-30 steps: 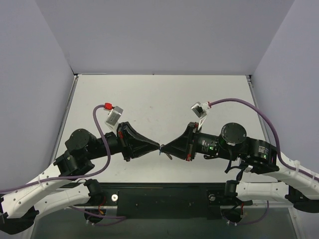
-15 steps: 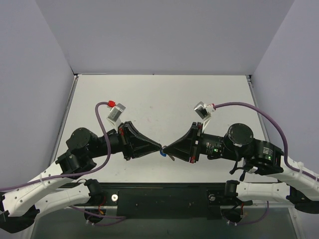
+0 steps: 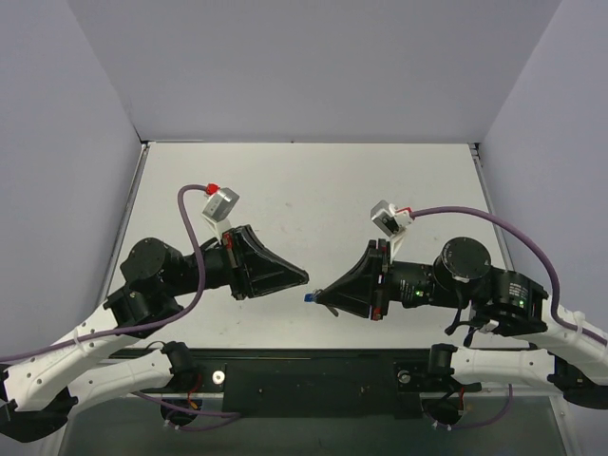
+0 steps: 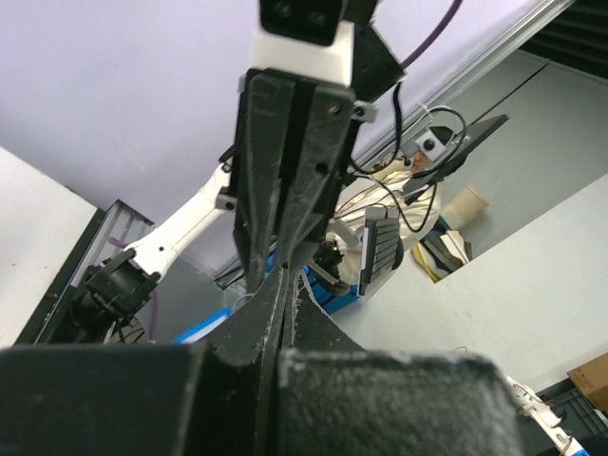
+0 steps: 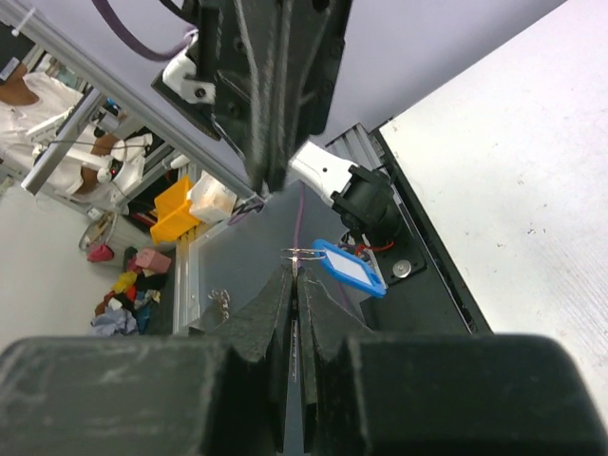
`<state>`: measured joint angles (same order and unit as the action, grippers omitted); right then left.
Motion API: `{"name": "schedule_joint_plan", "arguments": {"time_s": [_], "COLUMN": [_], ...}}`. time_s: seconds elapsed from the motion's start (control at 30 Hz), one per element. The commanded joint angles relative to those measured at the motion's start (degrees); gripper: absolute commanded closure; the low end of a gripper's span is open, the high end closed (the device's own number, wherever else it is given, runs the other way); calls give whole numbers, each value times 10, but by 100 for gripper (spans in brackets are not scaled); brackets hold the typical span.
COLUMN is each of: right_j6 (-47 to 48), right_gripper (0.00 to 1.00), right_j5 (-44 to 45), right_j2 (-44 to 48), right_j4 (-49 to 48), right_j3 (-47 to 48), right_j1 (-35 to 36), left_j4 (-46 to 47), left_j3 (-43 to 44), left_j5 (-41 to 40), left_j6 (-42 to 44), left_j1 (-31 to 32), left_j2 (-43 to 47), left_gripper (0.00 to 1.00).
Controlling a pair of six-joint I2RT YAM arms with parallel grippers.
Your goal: Remove the keys from the keyring
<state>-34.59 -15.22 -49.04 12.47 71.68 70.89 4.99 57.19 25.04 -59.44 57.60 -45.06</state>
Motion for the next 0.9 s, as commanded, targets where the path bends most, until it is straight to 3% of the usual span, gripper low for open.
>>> {"name": "schedule_joint_plan", "arguments": {"time_s": [0.0,0.3,0.37,0.4,0.47,0.53,0.87], "right_j6": [26,25,22,15,2,-10,-40], "right_gripper": [100,100,100,100,100,100,100], "right_j5": [-28,-22,-15,-6,9,12,20], "right_j2": [6,9,10,12,16,17,20], "right_j4": [4,7,5,5,5,-2,-21], "right_j3": [7,7,7,7,8,7,-6], "right_j1": [3,2,2,2,3,2,2], "left_j4": [44,-9,-49,-108,-160,-190,-141], "left_j3": [42,69,78,82,86,87,64], "left_j5": [-9,-9,-15,-31,-52,-66,-36], "left_j6": [-27,7,35,58,88,109,136], "left_j1": [-1,0,0,0,0,0,7], "left_j2": [5,-1,1,4,11,15,16], "left_gripper": [100,100,89,75,57,49,39]}}
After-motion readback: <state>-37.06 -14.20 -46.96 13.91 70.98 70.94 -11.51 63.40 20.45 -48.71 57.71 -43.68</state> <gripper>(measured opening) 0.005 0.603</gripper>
